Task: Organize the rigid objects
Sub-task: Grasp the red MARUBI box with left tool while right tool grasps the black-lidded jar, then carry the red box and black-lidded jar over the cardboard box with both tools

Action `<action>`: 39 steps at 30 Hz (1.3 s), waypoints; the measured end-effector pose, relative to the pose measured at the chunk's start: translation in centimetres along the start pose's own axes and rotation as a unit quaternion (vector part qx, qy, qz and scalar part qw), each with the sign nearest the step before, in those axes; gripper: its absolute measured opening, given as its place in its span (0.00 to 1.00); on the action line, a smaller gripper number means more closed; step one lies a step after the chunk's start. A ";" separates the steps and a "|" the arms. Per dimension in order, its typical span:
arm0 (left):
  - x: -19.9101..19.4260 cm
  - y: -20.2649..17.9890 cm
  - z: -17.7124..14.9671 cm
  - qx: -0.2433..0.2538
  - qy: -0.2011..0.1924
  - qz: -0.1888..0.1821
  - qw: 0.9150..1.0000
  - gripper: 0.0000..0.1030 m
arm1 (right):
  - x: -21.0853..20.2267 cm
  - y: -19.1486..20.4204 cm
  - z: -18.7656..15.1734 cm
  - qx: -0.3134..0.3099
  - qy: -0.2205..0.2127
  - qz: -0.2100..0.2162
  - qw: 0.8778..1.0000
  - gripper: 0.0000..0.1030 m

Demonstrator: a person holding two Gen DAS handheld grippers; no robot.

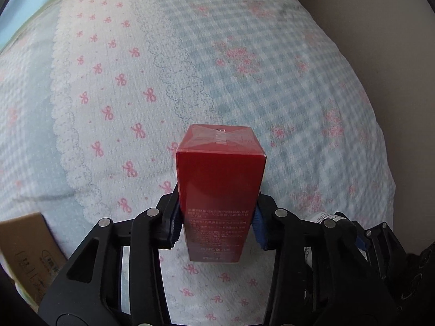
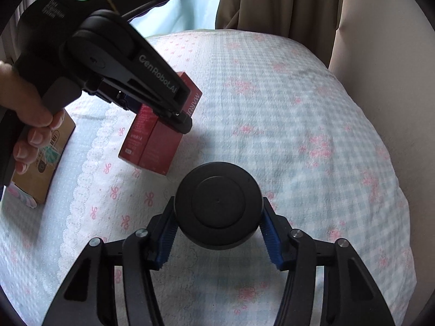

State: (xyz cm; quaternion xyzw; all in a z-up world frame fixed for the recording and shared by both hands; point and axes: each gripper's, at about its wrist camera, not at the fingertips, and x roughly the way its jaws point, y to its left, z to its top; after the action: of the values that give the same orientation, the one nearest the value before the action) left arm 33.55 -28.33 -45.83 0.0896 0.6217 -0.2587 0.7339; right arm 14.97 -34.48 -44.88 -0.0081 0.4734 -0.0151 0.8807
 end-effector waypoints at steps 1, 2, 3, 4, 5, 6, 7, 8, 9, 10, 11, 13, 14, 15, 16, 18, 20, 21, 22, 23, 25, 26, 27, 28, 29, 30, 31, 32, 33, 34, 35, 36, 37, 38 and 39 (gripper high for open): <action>-0.6 0.0 -0.3 -0.002 -0.004 -0.002 1.000 0.37 | -0.4 0.1 0.2 0.000 -0.002 0.000 1.000 0.51; -1.3 0.1 -0.6 -0.007 -0.007 -0.005 1.000 0.37 | -1.0 0.2 0.4 0.000 -0.003 -0.001 1.000 0.51; -2.2 0.2 -0.8 -0.011 -0.011 -0.008 1.000 0.37 | -1.6 0.3 0.6 0.000 -0.005 -0.002 1.000 0.51; -3.0 0.2 -1.0 -0.015 -0.016 -0.011 1.000 0.37 | -2.3 0.4 0.8 -0.001 -0.007 -0.003 1.000 0.51; -3.8 0.5 -1.1 -0.018 -0.021 -0.012 1.000 0.37 | -2.9 0.4 1.0 -0.001 -0.008 -0.004 1.000 0.51; -4.8 0.6 -1.3 -0.021 -0.027 -0.013 0.999 0.37 | -3.6 0.4 1.3 0.000 -0.010 -0.004 1.000 0.51; -6.0 0.6 -1.5 -0.025 -0.033 -0.015 0.999 0.37 | -4.3 0.4 1.7 -0.001 -0.012 -0.005 1.000 0.51; -7.1 0.6 -1.7 -0.028 -0.040 -0.017 0.999 0.37 | -5.1 0.5 2.1 -0.002 -0.015 -0.006 1.000 0.51; -8.1 0.5 -1.7 -0.031 -0.047 -0.018 0.998 0.37 | -6.0 0.4 2.5 -0.003 -0.017 -0.006 1.000 0.51; -9.4 0.3 -1.6 -0.034 -0.054 -0.019 0.998 0.37 | -6.9 0.5 2.9 -0.002 -0.019 -0.006 1.000 0.51; -10.7 0.1 -1.6 -0.037 -0.062 -0.020 0.997 0.37 | -7.9 0.5 3.4 -0.001 -0.022 -0.004 1.000 0.51; -13.6 0.1 -2.2 -0.044 -0.079 -0.023 0.996 0.37 | -10.2 0.5 4.5 0.004 -0.028 -0.001 1.000 0.51; -15.1 0.1 -2.4 -0.047 -0.085 -0.025 0.995 0.37 | -11.3 0.5 5.0 0.006 -0.030 0.001 1.000 0.51; -16.7 0.2 -2.8 -0.051 -0.092 -0.027 0.994 0.37 | -12.5 0.6 5.6 0.005 -0.030 0.003 1.000 0.51; -18.1 0.2 -3.0 -0.057 -0.100 -0.028 0.993 0.37 | -13.7 0.8 6.3 0.004 -0.031 0.004 0.999 0.51; -21.2 0.6 -3.7 -0.071 -0.117 -0.031 0.990 0.37 | -16.2 1.3 7.6 0.000 -0.036 0.008 0.999 0.51; -24.4 1.1 -4.9 -0.086 -0.133 -0.029 0.987 0.37 | -18.6 2.1 9.0 -0.006 -0.038 0.011 0.999 0.51; -26.0 1.5 -5.6 -0.091 -0.140 -0.026 0.986 0.37 | -19.8 2.5 9.6 -0.007 -0.040 0.016 0.999 0.51; -27.5 1.8 -6.5 -0.095 -0.148 -0.022 0.984 0.37 | -20.8 2.9 10.2 -0.004 -0.039 0.024 0.999 0.51; -29.1 2.3 -7.3 -0.097 -0.154 -0.017 0.983 0.37 | -21.8 3.2 10.7 -0.001 -0.040 0.031 0.999 0.51; -31.6 3.3 -8.8 -0.103 -0.165 -0.006 0.981 0.37 | -23.5 4.4 11.7 -0.002 -0.042 0.038 0.998 0.51; -32.7 4.0 -9.6 -0.108 -0.169 -0.002 0.980 0.37 | -24.2 5.2 12.2 -0.006 -0.043 0.040 0.998 0.51; -33.8 4.8 -10.4 -0.113 -0.173 0.001 0.978 0.37 | -24.8 6.1 12.6 -0.010 -0.046 0.043 0.998 0.51; -34.9 5.8 -11.1 -0.117 -0.178 0.004 0.977 0.37 | -25.4 7.0 13.1 -0.015 -0.048 0.047 0.998 0.51; -35.9 6.6 -11.9 -0.122 -0.182 0.007 0.976 0.37 | -25.9 8.0 13.4 -0.019 -0.049 0.050 0.997 0.51; -36.8 7.5 -12.8 -0.127 -0.186 0.008 0.974 0.37 | -26.3 9.0 13.8 -0.023 -0.049 0.054 0.997 0.51; -37.7 8.5 -13.6 -0.133 -0.191 0.009 0.972 0.37 | -26.7 10.1 14.3 -0.026 -0.050 0.059 0.997 0.51; -38.5 9.4 -14.5 -0.138 -0.196 0.012 0.971 0.37 | -27.1 11.2 14.6 -0.029 -0.050 0.064 0.996 0.51; -39.3 10.4 -15.5 -0.141 -0.201 0.015 0.969 0.37 | -27.4 12.4 15.0 -0.032 -0.049 0.068 0.996 0.51; -40.1 11.4 -16.4 -0.142 -0.204 0.019 0.968 0.37 | -27.6 13.7 15.2 -0.035 -0.049 0.071 0.996 0.51; -40.8 12.4 -17.3 -0.143 -0.206 0.021 0.968 0.37 | -27.8 15.0 15.5 -0.038 -0.048 0.076 0.995 0.51; -41.3 13.4 -18.1 -0.143 -0.206 0.022 0.968 0.37 | -28.1 16.4 15.6 -0.040 -0.049 0.079 0.995 0.51; -41.8 14.6 -18.7 -0.144 -0.205 0.022 0.968 0.37 | -28.5 18.0 15.7 -0.042 -0.054 0.080 0.995 0.51; -42.2 15.8 -19.4 -0.145 -0.203 0.021 0.968 0.37 | -28.5 19.4 15.9 -0.043 -0.056 0.081 0.994 0.51; -42.4 17.0 -20.2 -0.146 -0.202 0.020 0.968 0.37 | -28.5 20.9 16.0 -0.043 -0.057 0.082 0.994 0.51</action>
State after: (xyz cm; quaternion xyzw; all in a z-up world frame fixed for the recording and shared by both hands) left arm 20.48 6.64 -12.65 -0.0606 0.4899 -0.1630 0.8543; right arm 12.98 -12.66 -12.88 -0.0082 0.4215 0.0777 0.9034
